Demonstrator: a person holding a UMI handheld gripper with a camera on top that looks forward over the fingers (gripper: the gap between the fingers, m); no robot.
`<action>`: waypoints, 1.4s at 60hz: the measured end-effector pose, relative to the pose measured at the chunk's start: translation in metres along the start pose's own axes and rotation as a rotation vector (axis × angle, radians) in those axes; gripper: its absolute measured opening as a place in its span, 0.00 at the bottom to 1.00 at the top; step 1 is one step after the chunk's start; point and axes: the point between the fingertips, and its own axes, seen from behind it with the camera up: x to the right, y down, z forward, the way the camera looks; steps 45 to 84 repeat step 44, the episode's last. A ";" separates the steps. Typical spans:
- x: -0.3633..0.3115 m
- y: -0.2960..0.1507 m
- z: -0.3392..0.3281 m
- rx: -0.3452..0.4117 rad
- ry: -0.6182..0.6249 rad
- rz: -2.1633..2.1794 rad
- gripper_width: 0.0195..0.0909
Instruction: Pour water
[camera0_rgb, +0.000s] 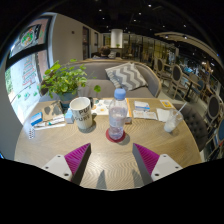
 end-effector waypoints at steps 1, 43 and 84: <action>-0.002 0.001 -0.009 0.003 0.001 -0.003 0.92; -0.014 0.057 -0.164 -0.018 0.020 -0.060 0.92; -0.013 0.057 -0.165 -0.017 0.019 -0.061 0.92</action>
